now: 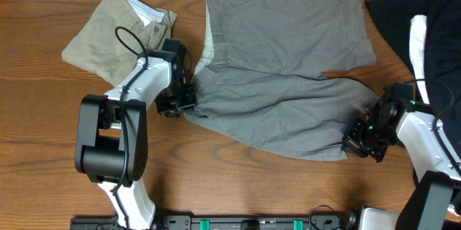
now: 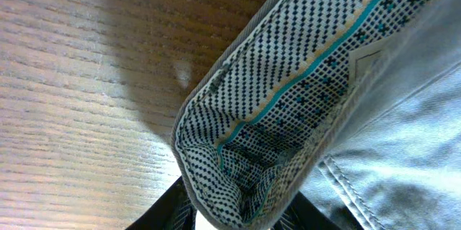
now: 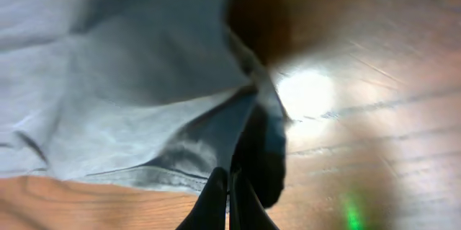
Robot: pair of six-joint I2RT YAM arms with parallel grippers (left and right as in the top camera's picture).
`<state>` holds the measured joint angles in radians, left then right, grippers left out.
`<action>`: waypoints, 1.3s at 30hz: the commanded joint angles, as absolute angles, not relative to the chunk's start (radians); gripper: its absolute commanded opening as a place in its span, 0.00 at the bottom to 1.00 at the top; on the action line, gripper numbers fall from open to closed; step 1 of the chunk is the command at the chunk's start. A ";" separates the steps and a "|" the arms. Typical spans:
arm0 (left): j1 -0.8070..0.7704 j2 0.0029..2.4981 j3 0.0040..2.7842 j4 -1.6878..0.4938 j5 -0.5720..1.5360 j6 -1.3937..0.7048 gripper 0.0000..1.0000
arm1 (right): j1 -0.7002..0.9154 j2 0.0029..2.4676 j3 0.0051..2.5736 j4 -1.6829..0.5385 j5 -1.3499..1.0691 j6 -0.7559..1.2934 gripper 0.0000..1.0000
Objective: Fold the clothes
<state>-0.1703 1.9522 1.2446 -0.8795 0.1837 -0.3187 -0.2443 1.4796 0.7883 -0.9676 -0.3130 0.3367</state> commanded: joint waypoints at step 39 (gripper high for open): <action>-0.166 1.834 1.243 -0.881 0.175 -0.323 0.44 | -0.234 1.485 0.635 -1.005 -0.329 0.522 0.50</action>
